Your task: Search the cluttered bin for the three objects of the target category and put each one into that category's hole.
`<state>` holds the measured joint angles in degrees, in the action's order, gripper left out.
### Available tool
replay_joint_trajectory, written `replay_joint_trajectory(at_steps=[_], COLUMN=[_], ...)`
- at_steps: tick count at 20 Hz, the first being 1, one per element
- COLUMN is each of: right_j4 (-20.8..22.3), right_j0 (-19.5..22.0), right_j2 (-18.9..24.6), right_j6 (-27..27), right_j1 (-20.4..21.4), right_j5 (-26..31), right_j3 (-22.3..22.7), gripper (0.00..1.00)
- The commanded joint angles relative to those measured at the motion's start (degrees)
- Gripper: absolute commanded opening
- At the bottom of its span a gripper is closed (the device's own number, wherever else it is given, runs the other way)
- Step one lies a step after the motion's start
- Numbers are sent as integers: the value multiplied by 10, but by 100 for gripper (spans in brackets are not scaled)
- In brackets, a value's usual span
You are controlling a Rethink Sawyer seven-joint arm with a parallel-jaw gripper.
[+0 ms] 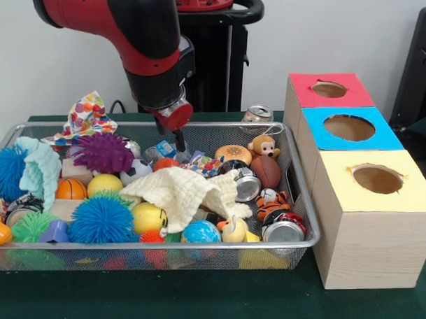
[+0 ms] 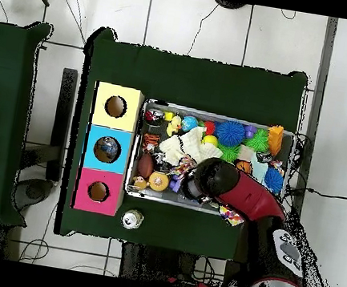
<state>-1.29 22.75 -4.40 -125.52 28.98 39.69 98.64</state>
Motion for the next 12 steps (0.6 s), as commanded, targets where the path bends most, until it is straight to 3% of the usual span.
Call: replay_joint_trajectory(at_steps=[1, 12], right_j4=[42, 69], right_j0=[29, 52], right_j2=[40, 49], right_j6=[28, 23], right_j1=[-7, 2], right_j5=[-37, -59], right_j3=[72, 101], gripper=[100, 100])
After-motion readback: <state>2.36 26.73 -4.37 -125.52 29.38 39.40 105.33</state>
